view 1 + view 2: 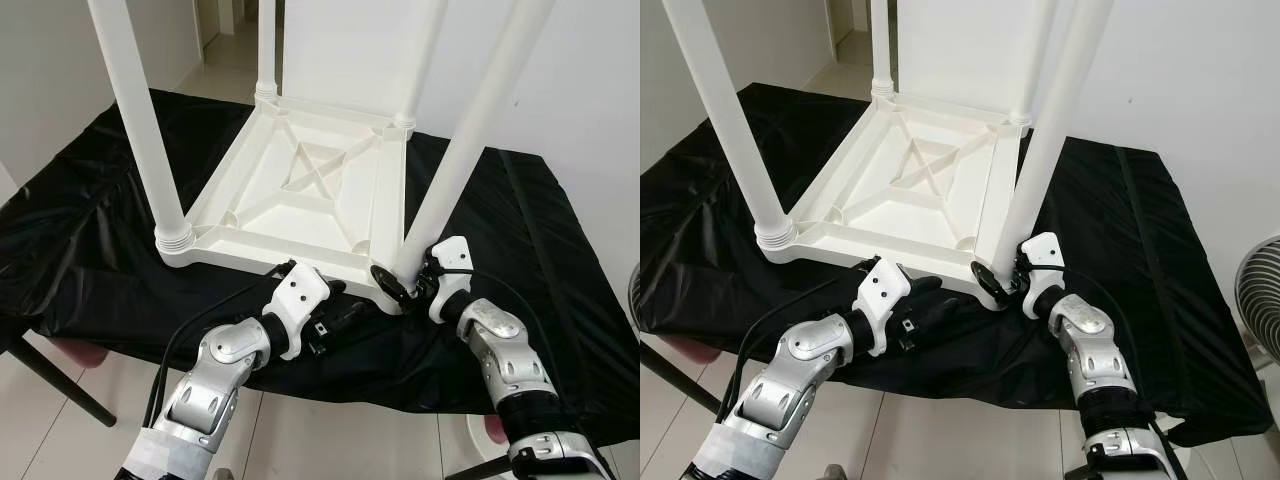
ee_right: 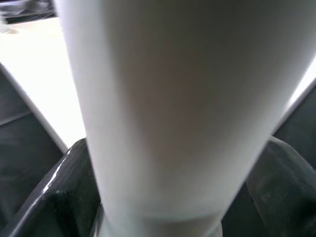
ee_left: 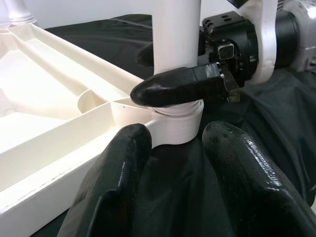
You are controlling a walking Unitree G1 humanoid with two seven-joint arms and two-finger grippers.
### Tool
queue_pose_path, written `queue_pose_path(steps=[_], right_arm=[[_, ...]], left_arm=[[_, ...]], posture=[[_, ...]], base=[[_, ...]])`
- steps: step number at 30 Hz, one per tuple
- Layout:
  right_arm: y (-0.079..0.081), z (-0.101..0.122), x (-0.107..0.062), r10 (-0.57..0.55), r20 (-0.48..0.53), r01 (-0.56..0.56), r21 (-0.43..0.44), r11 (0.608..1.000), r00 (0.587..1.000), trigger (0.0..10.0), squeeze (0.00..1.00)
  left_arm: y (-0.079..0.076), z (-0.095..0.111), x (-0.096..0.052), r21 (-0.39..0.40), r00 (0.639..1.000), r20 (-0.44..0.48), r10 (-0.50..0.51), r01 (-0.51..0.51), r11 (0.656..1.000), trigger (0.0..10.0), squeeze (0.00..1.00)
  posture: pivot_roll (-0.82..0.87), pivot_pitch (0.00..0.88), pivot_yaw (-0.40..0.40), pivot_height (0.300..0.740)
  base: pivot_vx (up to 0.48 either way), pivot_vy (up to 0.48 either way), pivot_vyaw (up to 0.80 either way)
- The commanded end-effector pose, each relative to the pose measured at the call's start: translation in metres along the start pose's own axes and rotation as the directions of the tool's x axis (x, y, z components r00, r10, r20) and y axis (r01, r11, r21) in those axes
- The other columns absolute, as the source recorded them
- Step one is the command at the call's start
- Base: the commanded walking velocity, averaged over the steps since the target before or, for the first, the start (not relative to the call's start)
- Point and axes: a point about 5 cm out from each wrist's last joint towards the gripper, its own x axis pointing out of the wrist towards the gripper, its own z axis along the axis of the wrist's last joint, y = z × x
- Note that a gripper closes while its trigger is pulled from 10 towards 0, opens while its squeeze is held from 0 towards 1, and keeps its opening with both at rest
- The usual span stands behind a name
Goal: Building children table
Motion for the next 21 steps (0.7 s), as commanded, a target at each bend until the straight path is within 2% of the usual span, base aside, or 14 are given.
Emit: queue_pose_path(steps=[1, 5, 6, 7, 8, 9, 21], right_arm=[[0.0, 0.001, 0.003, 0.043, -0.004, -0.043, -0.017, 0.999, 0.999, 10.0, 0.0], [-0.003, 0.003, 0.01, 0.091, -0.016, -0.092, -0.052, 0.994, 0.996, 10.0, 0.0], [-0.004, 0.005, 0.012, 0.105, -0.016, -0.106, -0.057, 0.993, 0.994, 4.7, 0.0], [-0.005, 0.005, 0.014, 0.116, -0.015, -0.117, -0.059, 0.991, 0.993, 4.7, 0.0], [-0.005, 0.006, 0.015, 0.122, -0.017, -0.123, -0.064, 0.99, 0.992, 3.7, 0.0], [-0.004, 0.005, 0.016, 0.149, -0.03, -0.151, -0.072, 0.986, 0.988, 0.0, 0.0], [-0.006, -0.003, 0.012, 0.183, -0.042, -0.185, -0.054, 0.981, 0.982, 0.0, 0.0]], left_arm=[[0.001, 0.001, 0.001, -0.003, 1.0, -0.001, 0.024, -0.024, 1.0, 10.0, 0.0], [0.001, 0.001, 0.001, -0.002, 1.0, -0.004, 0.025, -0.025, 1.0, 10.0, 0.0], [0.001, 0.001, 0.001, -0.001, 1.0, -0.004, 0.027, -0.027, 1.0, 10.0, 0.0], [0.002, 0.001, 0.0, -0.001, 1.0, -0.004, 0.028, -0.028, 1.0, 10.0, 0.0], [0.002, 0.001, 0.0, -0.002, 1.0, -0.004, 0.029, -0.029, 1.0, 10.0, 0.0], [0.002, 0.002, 0.0, -0.001, 0.999, -0.004, 0.032, -0.032, 1.0, 10.0, 0.0], [0.002, 0.002, 0.001, 0.0, 0.999, -0.001, 0.032, -0.032, 0.999, 10.0, 0.0]], posture=[[0.12, 0.042, -0.049, 0.74], [0.12, 0.043, -0.049, 0.74], [0.13, 0.042, -0.051, 0.74], [0.13, 0.042, -0.051, 0.74], [0.13, 0.042, -0.051, 0.74], [0.13, 0.039, -0.052, 0.74], [0.13, 0.036, -0.051, 0.74]], base=[[0.0, 0.0, 0.0], [0.0, 0.0, 0.0], [0.0, 0.0, 0.0], [0.0, 0.0, 0.0], [0.0, 0.0, 0.0], [0.0, 0.0, 0.0], [0.0, 0.0, 0.0]])
